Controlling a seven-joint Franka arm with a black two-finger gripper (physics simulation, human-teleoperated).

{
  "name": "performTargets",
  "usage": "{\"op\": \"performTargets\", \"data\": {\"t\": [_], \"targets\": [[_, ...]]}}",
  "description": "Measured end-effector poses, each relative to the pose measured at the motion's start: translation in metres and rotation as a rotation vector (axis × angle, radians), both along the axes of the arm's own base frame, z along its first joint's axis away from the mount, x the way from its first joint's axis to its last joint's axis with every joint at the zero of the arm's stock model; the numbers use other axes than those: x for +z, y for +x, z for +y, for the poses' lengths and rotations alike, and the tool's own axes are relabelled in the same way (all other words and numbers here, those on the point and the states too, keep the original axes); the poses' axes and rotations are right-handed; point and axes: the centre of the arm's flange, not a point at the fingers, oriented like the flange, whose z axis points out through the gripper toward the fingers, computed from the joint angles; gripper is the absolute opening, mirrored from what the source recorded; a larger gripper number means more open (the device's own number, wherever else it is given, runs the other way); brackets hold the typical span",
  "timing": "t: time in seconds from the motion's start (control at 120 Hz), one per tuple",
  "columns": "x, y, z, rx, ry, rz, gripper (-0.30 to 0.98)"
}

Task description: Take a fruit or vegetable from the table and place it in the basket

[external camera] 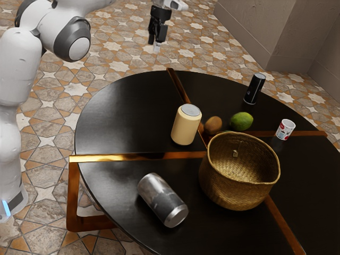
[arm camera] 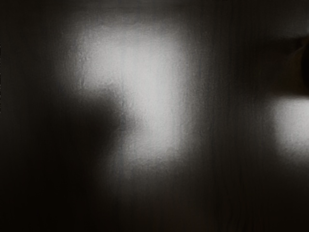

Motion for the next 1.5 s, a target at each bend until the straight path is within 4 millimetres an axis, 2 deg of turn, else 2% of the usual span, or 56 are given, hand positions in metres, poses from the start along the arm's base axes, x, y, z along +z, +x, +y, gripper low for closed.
{"op": "performTargets", "data": {"t": [0.15, 0.167, 0.233, 0.258, 0.308, 0.367, 0.475, 0.508, 0.542, 0.6, 0.675, 0.708, 0.742, 0.775, 0.808, 0.958, 1.067, 1.217, 1.35, 1.417, 1.5], "targets": [[0.003, 0.001, 0.001, -0.058, 0.007, -0.027, 0.68], [0.016, -0.002, 0.0, -0.065, 0.019, -0.049, 0.68], [0.118, -0.036, -0.013, -0.078, 0.134, -0.234, 0.68], [0.146, -0.049, -0.016, -0.066, 0.17, -0.289, 0.68], [0.173, -0.06, -0.022, -0.031, 0.204, -0.349, 0.68], [0.18, -0.05, -0.036, -0.001, 0.217, -0.38, 0.69], [0.166, 0.003, -0.086, -0.011, 0.216, -0.402, 0.69], [0.158, 0.029, -0.111, -0.038, 0.202, -0.434, 0.69], [0.139, 0.061, -0.133, -0.058, 0.189, -0.45, 0.69], [0.074, 0.125, -0.157, -0.064, 0.171, -0.433, 0.68], [-0.023, 0.188, -0.159, -0.023, 0.169, -0.398, 0.68], [-0.064, 0.209, -0.16, -0.004, 0.168, -0.388, 0.68], [-0.095, 0.223, -0.16, 0.015, 0.162, -0.391, 0.68], [-0.118, 0.234, -0.16, 0.036, 0.16, -0.399, 0.68], [-0.131, 0.241, -0.161, 0.055, 0.16, -0.414, 0.69], [-0.142, 0.257, -0.167, 0.128, 0.17, -0.505, 0.69], [-0.156, 0.263, -0.158, 0.184, 0.177, -0.536, 0.69], [-0.186, 0.267, -0.144, 0.248, 0.18, -0.531, 0.69], [-0.189, 0.268, -0.14, 0.289, 0.178, -0.547, 0.69], [-0.174, 0.27, -0.151, 0.291, 0.174, -0.579, 0.69], [-0.149, 0.278, -0.195, 0.255, 0.162, -0.647, 0.69]]}}
